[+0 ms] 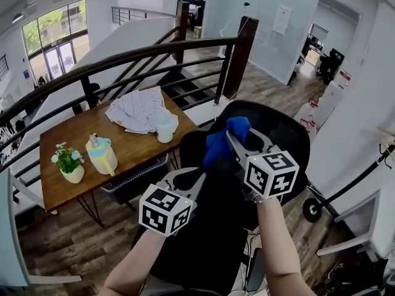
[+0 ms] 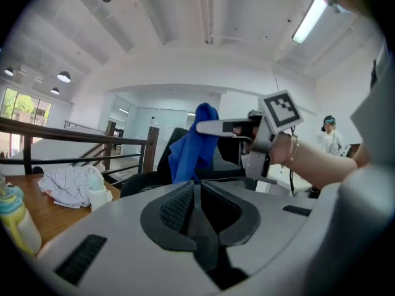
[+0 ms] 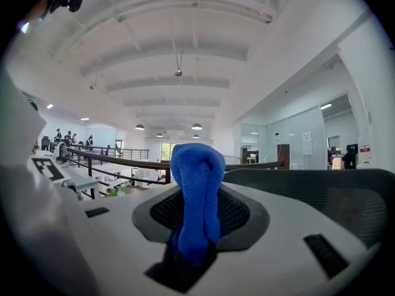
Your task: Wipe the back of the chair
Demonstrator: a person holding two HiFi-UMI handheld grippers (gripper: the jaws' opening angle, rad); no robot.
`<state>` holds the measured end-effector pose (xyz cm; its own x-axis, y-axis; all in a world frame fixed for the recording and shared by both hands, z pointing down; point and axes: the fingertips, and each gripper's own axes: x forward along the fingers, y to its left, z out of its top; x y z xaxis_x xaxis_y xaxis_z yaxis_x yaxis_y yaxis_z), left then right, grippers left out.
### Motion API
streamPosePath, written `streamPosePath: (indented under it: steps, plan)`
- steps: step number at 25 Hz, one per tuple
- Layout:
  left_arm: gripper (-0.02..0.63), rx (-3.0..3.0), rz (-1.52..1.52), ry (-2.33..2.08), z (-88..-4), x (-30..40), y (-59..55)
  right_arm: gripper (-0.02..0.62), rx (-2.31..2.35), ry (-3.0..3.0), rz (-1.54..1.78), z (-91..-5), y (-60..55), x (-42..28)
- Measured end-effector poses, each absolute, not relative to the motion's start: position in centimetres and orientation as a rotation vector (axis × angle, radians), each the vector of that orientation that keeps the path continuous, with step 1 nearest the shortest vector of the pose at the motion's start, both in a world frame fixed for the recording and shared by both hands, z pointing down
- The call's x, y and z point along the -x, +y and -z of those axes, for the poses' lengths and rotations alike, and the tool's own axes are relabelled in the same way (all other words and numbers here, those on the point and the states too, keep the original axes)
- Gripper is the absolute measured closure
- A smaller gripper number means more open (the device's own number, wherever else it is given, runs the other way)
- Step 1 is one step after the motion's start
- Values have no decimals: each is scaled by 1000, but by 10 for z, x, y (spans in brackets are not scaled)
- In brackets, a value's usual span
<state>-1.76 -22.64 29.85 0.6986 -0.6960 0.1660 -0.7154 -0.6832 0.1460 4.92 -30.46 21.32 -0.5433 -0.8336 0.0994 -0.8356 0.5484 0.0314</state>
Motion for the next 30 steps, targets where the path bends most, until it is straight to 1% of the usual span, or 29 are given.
streamPosePath:
  steps: [8,18,30]
  plan:
    - [561,-2721,-203,-1147,-305,11,-239,469,-1446,-2626,19,-207,-351,-49]
    - [561,-2728,-162,-1142,-292,2,-252,466,-1485,-2627,-8,-216,-355,-59]
    - [561,-2749,-126,-1068,-285,-21,-245,460,-1638,-2482,-51,-222,-347,-129]
